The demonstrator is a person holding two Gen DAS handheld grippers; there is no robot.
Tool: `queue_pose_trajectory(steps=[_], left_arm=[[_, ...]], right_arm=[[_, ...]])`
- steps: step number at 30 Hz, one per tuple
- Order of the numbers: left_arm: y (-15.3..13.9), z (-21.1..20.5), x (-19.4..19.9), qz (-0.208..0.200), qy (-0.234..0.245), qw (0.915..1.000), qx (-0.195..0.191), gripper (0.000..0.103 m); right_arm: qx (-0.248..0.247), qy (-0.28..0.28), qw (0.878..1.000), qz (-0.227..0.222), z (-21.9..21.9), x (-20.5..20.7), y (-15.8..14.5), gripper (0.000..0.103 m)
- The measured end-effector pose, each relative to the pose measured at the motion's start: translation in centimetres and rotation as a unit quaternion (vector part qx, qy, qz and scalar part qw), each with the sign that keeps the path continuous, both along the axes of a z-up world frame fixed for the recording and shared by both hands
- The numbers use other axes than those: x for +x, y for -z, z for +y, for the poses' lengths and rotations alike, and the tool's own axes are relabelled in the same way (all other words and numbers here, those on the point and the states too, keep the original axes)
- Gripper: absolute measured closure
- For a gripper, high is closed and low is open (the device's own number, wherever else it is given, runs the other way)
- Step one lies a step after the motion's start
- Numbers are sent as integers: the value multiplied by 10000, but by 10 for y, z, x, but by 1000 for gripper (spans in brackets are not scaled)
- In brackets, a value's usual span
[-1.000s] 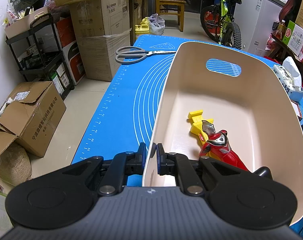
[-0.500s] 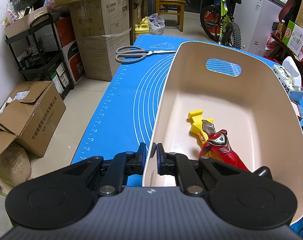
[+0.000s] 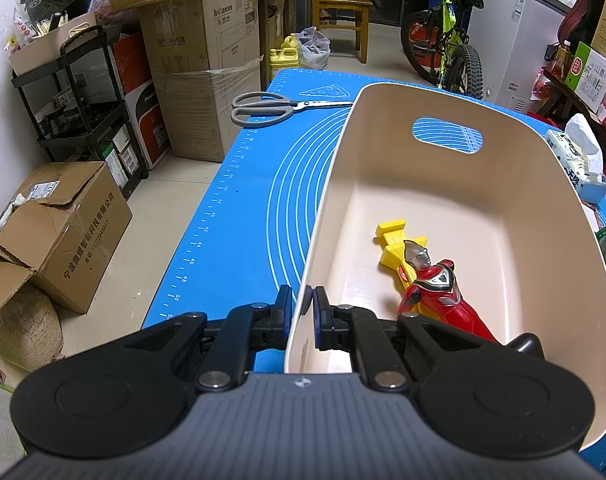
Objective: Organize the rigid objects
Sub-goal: 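Grasp the green round tin with the right tool, then carry the green round tin into the basket and release it with the right tool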
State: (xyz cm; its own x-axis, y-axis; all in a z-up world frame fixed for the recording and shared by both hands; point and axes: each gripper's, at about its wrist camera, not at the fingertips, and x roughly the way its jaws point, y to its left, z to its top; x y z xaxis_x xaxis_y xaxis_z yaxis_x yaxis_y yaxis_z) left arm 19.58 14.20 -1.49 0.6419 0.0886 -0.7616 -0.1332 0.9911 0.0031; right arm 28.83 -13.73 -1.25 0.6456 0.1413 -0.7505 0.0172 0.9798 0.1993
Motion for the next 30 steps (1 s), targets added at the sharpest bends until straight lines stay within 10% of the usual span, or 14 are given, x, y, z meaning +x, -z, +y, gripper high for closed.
queue_pose_trajectory(steps=[17,30], left_arm=[[1,0,0,2,-4,10000,5,90],[2,-1,0,0,-28,10000,21,90]], right_arm=[[454,-517,9901,-1227,52,-35,-75,75],[74,-1561,9840,-859,146,-39,-49,75]])
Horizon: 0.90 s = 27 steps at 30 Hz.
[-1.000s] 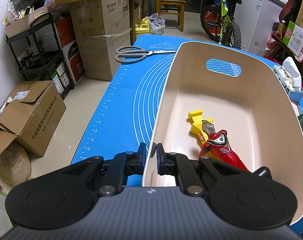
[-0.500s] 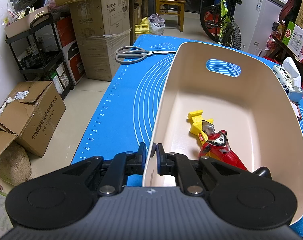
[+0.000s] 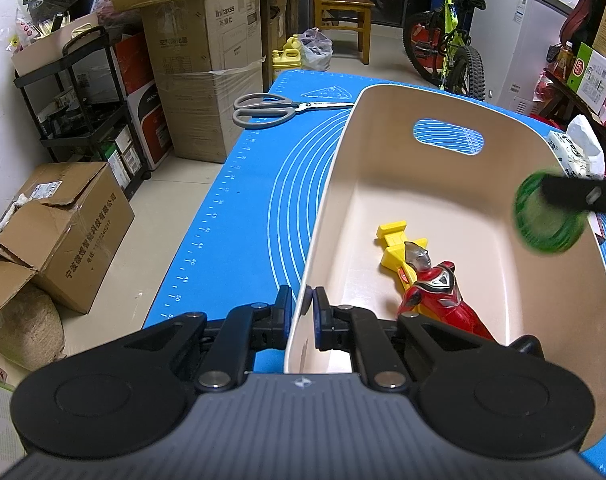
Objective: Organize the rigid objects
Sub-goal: 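Carry the green round tin into the basket and release it with the right tool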
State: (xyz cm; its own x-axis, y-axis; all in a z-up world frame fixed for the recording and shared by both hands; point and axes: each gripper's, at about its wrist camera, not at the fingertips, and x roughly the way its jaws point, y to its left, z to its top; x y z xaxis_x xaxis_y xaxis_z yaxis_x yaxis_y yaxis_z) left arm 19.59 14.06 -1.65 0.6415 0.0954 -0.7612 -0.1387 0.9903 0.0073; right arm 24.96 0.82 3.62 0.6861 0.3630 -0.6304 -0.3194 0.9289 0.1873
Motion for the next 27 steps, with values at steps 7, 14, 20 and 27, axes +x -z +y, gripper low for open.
queue_pose_trajectory(steps=[7,14,20,27], left_arm=[[0,0,0,-1,3,10000,3,90],[0,0,0,-1,4,10000,3,90],[-1,0,0,-3,11,10000,20,90],[-2,-2,0,-8,19,10000,30,90]], right_arm=[[-531,-377,9971,398,29,4,31,75],[-571,-441,9953,645,33,3,40,75],[-421,-310,9976,459,20,2,25,40],[-173,61,9998,108,-16,3,-3,22]])
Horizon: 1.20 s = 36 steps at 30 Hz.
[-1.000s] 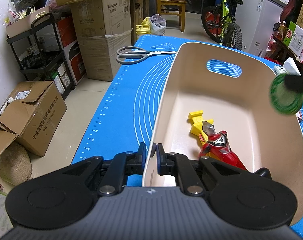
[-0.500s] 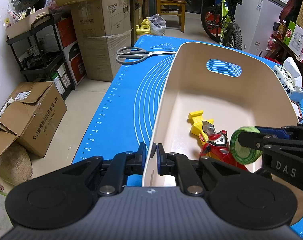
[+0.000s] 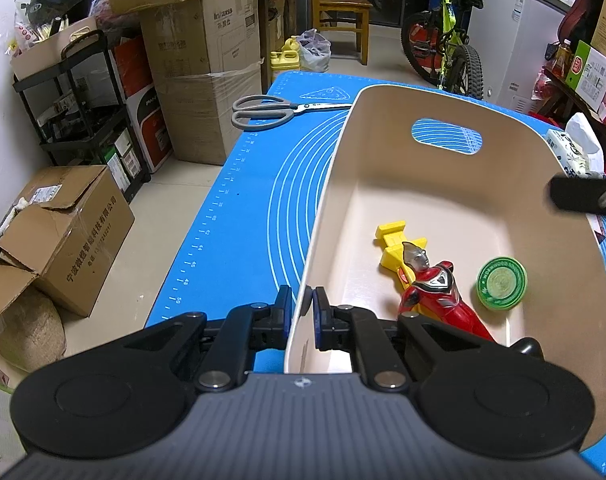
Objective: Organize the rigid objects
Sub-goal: 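Carry the green round tin into the basket and release it with the right tool, then grasp the patterned small box with the right tool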
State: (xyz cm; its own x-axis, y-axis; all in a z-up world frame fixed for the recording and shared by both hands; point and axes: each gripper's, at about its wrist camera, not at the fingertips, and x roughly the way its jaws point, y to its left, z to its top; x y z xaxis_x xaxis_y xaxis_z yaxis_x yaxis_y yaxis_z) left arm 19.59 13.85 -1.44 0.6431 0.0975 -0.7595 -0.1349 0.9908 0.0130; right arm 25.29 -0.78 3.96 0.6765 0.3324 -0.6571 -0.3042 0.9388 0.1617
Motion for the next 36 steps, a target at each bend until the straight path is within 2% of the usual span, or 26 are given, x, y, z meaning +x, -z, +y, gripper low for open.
queue_pose_trajectory(steps=[4,8,16,21,26,32,36], left_arm=[[0,0,0,-1,17,10000,22,90],[0,0,0,-3,14,10000,18,90],[1,0,0,5,27,10000,30,90],[0,1,0,28,13,10000,-19,90],[0,1,0,26,13,10000,-16,90],[0,1,0,24,14,10000,-17,90],[0,1,0,26,15,10000,-19,90]], right_arm=[[-53,323,9992,-235,-26,5,-10,12],[-213,702,9967,-338,-58,15,-8,11],[-543,1443,9880,-96,-109,45,29,11],[-810,1511,9850,184,-119,61,61,11],[-1071,1462,9831,247,-122,68,83,11],[-839,1735,9805,372,-135,84,100,11],[-788,1715,9815,331,-135,90,108,11]])
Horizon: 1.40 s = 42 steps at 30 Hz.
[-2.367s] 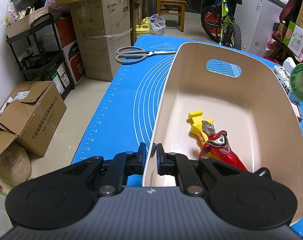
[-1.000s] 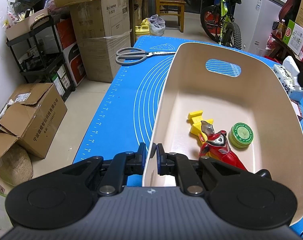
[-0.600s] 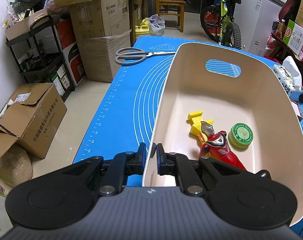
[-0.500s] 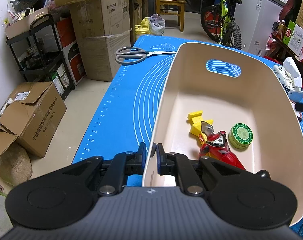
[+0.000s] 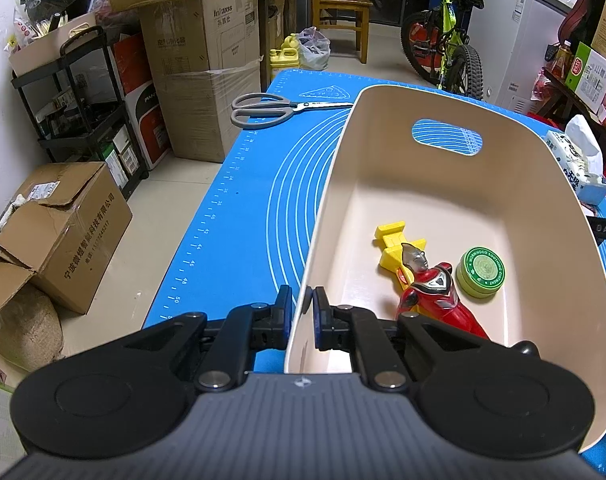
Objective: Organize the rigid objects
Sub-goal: 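Grasp the patterned small box with the right tool, then carry the patterned small box into the basket and release it with the right tool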
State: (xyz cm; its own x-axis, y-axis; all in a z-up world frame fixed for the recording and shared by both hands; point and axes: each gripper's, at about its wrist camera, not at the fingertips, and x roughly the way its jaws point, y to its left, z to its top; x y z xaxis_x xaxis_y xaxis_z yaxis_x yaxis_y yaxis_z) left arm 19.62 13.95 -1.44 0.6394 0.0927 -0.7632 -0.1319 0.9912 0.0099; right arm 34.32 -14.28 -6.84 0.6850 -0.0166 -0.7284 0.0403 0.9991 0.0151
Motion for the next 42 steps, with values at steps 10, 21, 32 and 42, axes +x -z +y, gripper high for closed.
queue_pose_trajectory(steps=[10,21,32,42], left_arm=[[0,-1,0,2,3,10000,-2,90],[1,0,1,6,-16,10000,-20,90],[-1,3,1,4,-35,10000,-73,90],[0,3,2,-1,-32,10000,-60,90]], right_arm=[[-76,-187,9998,-94,7,7,5,52],[170,-116,9997,-130,-5,0,-11,59],[325,-169,9964,-764,12,-34,-71,59],[579,-747,9856,-1400,59,-63,-118,59]])
